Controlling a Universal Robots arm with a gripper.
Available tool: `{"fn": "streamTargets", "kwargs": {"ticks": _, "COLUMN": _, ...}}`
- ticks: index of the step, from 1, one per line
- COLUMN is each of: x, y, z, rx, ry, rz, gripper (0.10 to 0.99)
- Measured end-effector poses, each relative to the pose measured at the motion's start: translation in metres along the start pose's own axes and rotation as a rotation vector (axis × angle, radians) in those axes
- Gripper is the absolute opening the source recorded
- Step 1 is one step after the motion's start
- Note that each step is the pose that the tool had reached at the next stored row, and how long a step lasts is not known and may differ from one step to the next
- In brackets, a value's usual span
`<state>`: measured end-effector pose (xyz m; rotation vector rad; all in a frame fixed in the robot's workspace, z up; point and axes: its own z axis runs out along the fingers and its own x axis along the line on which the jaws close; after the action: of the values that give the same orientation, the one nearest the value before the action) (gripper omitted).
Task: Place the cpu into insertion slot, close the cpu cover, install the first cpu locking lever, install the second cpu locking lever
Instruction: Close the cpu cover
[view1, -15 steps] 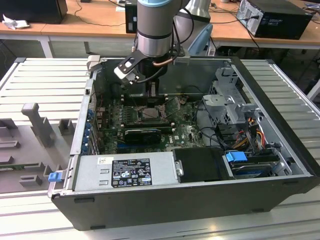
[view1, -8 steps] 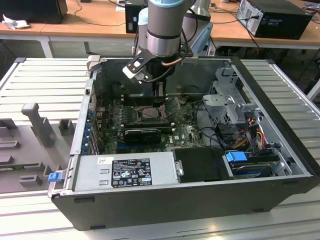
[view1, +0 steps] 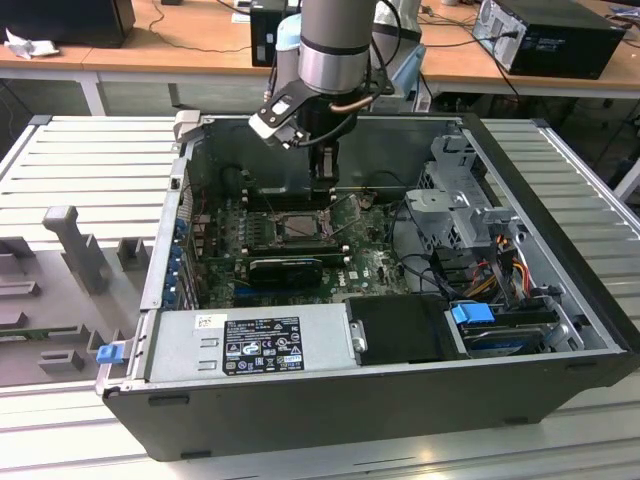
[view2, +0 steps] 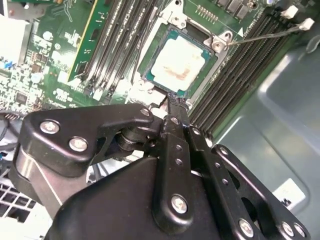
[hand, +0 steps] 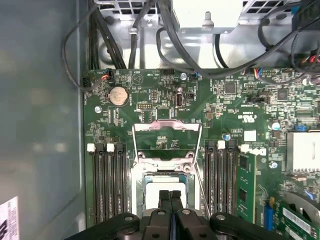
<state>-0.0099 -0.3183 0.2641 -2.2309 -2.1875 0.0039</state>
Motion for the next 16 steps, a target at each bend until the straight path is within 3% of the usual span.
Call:
{"fn": "streamTargets", "kwargs": {"ticks": 4, "x": 0.0001, "y": -0.0001, "z": -0.0069, "rx": 0.000, "ry": -0.0018, "rz": 0.000, "gripper": 0.106}}
{"fn": "streamTargets", "kwargs": {"ticks": 7, "x": 0.0001, "y": 0.0006, "z": -0.0076, "rx": 0.000, "ry": -0.0020, "rz": 0.000, "gripper": 0.106}}
{"fn": "streamTargets", "kwargs": {"ticks": 8, "x": 0.0002, "y": 0.0047, "z": -0.0076, "rx": 0.001, "ry": -0.0024, "rz": 0.000, "gripper": 0.106}}
{"fn": "streamTargets", "kwargs": {"ticks": 9, "x": 0.0004, "y": 0.0157, "z": -0.0076, "rx": 0.004, "ry": -0.0045, "rz": 0.000, "gripper": 0.106}}
{"fn": "streamTargets", "kwargs": {"ticks": 10, "x": 0.0005, "y": 0.0207, "z": -0.0073, "rx": 0.005, "ry": -0.0051, "rz": 0.000, "gripper": 0.106}}
{"fn": "streamTargets", "kwargs": {"ticks": 12, "x": 0.0006, "y": 0.0273, "z": -0.0060, "rx": 0.006, "ry": -0.0081, "rz": -0.001, "gripper": 0.106}}
{"fn": "streamTargets", "kwargs": {"ticks": 16, "x": 0.0006, "y": 0.0323, "z": -0.0006, "rx": 0.006, "ry": -0.0115, "rz": -0.028, "gripper": 0.106}}
